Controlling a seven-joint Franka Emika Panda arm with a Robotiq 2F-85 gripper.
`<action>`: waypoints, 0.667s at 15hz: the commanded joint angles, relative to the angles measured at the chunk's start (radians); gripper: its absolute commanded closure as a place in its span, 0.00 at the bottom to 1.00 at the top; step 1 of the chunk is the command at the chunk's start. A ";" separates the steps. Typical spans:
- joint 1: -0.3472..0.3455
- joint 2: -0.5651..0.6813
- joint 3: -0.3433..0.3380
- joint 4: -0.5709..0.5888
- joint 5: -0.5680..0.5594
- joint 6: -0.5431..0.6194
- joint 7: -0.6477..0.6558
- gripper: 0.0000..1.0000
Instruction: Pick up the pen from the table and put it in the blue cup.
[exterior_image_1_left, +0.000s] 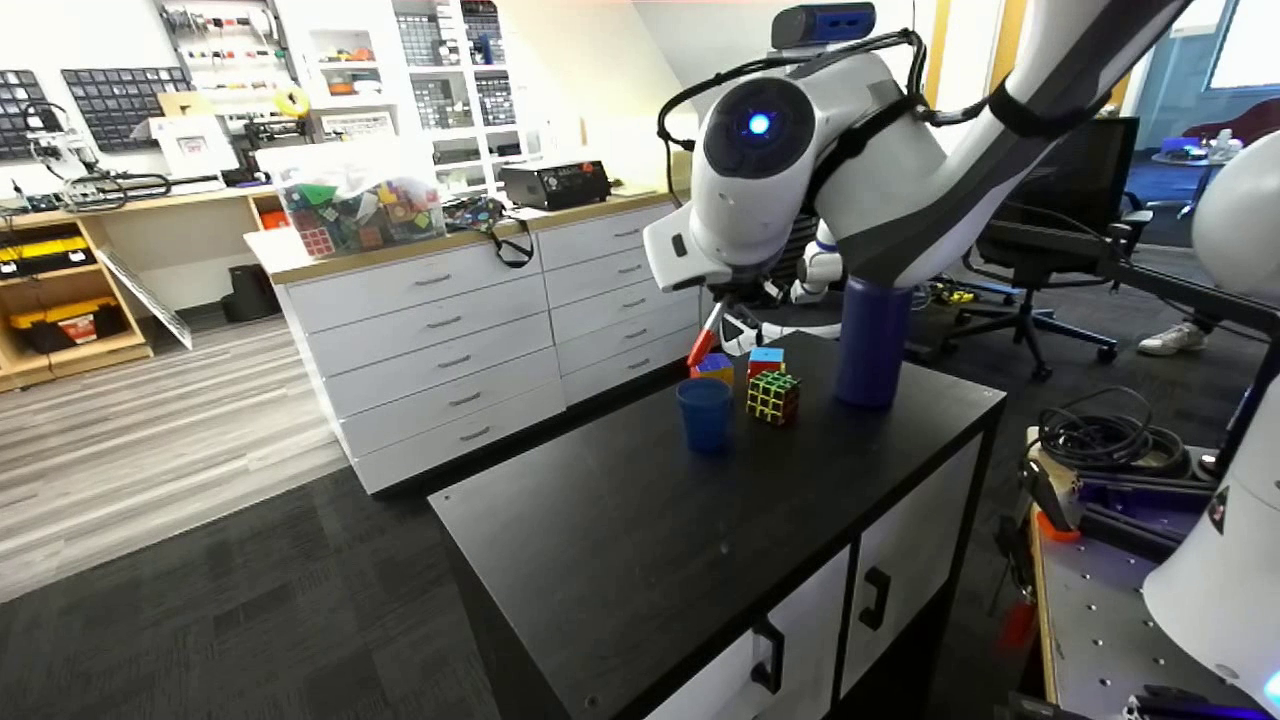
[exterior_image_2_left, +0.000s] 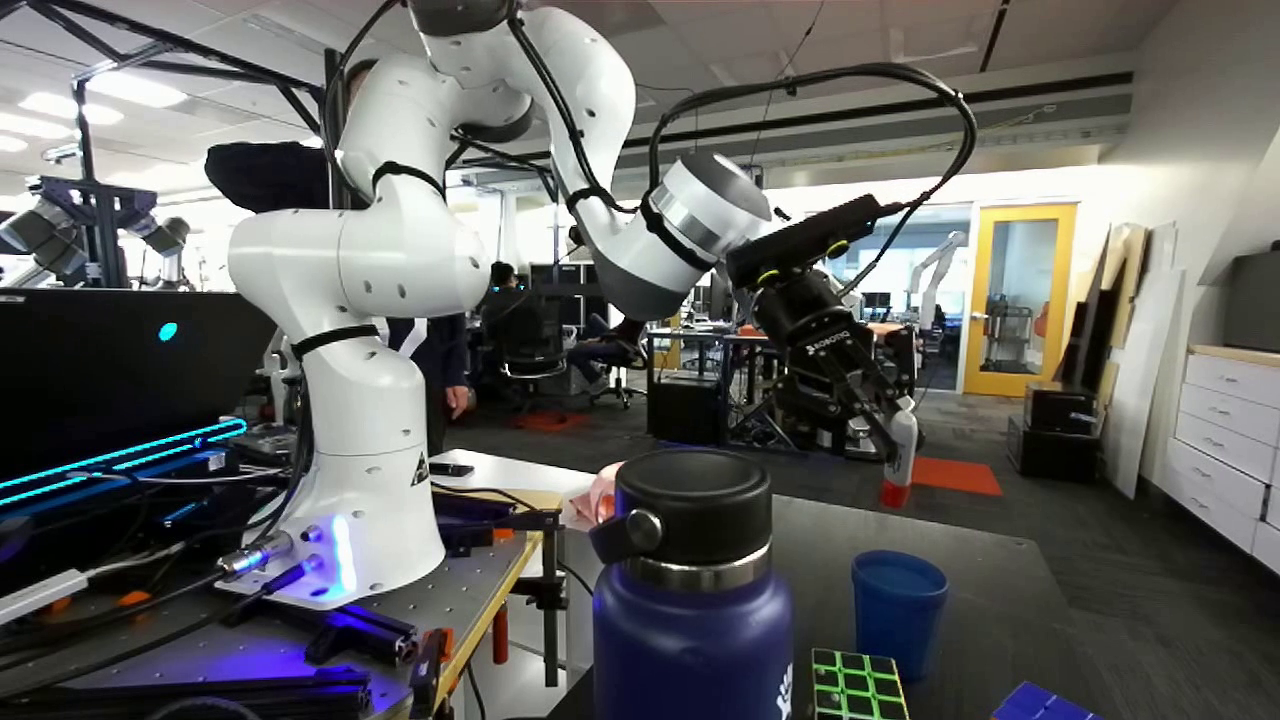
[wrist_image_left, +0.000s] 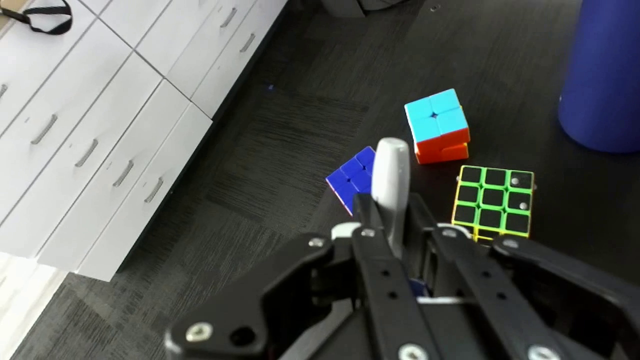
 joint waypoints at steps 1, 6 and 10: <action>-0.026 -0.111 0.050 -0.010 -0.077 0.047 0.110 0.95; -0.056 -0.150 0.105 0.005 -0.169 0.045 0.201 0.95; -0.088 -0.200 0.139 0.017 -0.194 0.054 0.249 0.95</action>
